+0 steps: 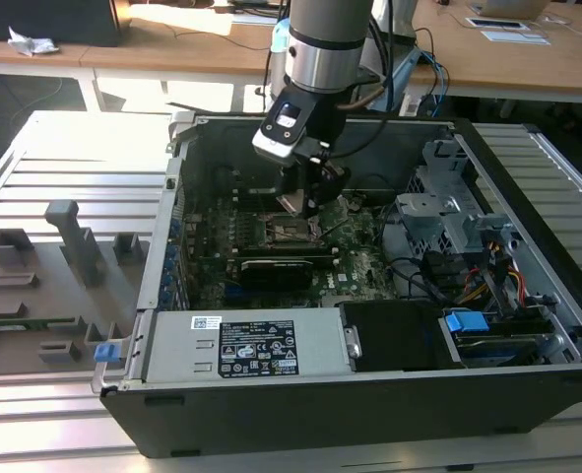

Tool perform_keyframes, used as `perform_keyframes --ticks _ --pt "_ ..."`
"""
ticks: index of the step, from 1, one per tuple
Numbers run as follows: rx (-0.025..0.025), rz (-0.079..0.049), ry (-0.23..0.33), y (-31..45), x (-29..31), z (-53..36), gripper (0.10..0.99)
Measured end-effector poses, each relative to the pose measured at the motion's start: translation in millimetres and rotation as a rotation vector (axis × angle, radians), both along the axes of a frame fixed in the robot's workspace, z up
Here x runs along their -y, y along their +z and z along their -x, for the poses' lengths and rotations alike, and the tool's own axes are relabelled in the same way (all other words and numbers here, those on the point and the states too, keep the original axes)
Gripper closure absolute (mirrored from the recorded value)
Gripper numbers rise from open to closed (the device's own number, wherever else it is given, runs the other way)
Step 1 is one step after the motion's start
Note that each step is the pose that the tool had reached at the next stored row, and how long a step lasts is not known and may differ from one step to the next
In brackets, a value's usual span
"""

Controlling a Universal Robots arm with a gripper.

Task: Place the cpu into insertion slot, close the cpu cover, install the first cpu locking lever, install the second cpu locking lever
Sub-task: 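Place the cpu into insertion slot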

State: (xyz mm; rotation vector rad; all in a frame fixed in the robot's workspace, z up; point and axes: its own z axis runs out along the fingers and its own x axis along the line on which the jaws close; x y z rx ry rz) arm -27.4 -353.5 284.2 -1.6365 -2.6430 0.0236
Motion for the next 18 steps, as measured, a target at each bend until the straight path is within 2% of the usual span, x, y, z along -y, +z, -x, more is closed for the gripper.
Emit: perform_keyframes --ticks 10,18 --pt "0.0000 0.012 -0.112 -0.4 0.0 0.0 0.545" --pt "0.0000 0.026 -0.234 -0.9 0.0 0.0 0.545"
